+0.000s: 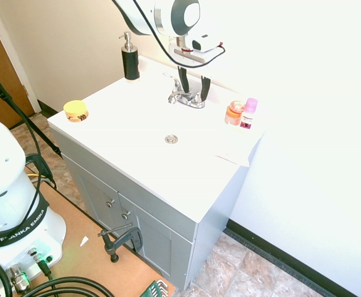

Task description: Turn off the cold water

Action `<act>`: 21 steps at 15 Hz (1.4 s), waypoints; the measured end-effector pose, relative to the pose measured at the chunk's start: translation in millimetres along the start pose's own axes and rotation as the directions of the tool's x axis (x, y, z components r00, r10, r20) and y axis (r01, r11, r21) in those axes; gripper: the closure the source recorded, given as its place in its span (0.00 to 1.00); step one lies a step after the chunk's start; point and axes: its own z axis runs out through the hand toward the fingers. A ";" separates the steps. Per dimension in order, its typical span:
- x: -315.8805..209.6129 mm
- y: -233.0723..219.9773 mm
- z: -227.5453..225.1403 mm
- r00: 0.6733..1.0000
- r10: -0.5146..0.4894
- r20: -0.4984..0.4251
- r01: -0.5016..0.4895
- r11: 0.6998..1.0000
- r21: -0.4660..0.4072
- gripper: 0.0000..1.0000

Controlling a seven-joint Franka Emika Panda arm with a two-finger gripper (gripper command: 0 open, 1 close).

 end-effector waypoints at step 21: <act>44.0 -13.1 17.9 0.994 0.048 -0.098 -0.052 0.998 -0.038 0.00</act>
